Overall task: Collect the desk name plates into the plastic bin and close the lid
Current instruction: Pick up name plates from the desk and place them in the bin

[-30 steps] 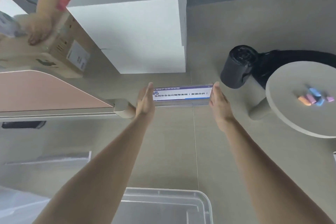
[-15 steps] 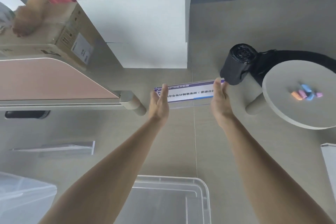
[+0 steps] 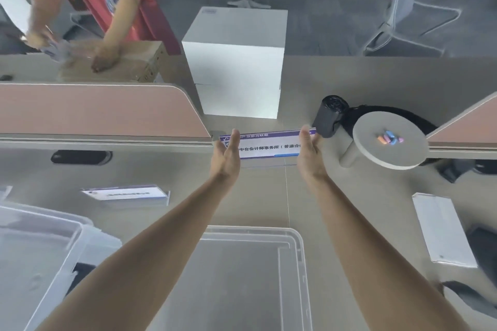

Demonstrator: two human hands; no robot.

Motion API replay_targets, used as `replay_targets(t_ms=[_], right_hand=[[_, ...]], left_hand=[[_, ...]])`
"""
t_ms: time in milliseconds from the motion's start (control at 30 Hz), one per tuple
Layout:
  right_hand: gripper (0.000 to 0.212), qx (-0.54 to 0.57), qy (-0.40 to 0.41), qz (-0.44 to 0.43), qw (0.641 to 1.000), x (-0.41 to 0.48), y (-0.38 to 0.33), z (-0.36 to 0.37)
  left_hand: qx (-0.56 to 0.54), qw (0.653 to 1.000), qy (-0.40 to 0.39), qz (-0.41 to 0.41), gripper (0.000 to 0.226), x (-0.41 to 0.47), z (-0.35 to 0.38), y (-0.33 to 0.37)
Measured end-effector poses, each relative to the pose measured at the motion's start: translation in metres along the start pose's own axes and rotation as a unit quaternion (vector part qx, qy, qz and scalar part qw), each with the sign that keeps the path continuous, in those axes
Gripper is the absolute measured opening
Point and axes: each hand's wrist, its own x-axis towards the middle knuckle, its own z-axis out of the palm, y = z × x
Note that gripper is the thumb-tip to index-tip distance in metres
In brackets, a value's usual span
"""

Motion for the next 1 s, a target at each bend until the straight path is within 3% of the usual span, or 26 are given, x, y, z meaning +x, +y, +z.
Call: replay_targets(t_ms=[100,233,367,467,733,833,1000], right_hand=[[0.085,0.009,-0.016,0.002,1.000,-0.046,-0.017,0.012],[0.075,0.016,-0.025,0.018,0.999,-0.104,-0.027,0.035],[0.070,-0.002,-0.033,0.021,0.999,-0.168,-0.042,0.068],[0.066,-0.020,-0.039,0.023,0.999,-0.211,-0.047,0.095],[0.090,-0.047,-0.090,0.032,0.994,-0.299,-0.048,0.176],[0.073,-0.060,-0.110,0.013,0.992,-0.311,-0.049,0.209],[0.073,-0.076,-0.160,0.007,0.984,-0.312,-0.046,0.260]], left_hand=[[0.007,1.000,0.007,0.025,0.057,-0.027,-0.038,0.008],[-0.003,0.999,0.005,0.031,0.053,-0.063,-0.094,0.010],[-0.029,0.999,0.012,0.037,0.070,-0.095,-0.155,0.001],[-0.028,0.998,0.026,0.041,0.063,-0.116,-0.200,-0.011],[-0.031,0.995,0.083,0.040,0.073,-0.140,-0.307,-0.053],[-0.063,0.993,0.101,0.023,0.073,-0.139,-0.341,-0.068],[-0.048,0.985,0.166,0.005,0.065,-0.138,-0.393,-0.077]])
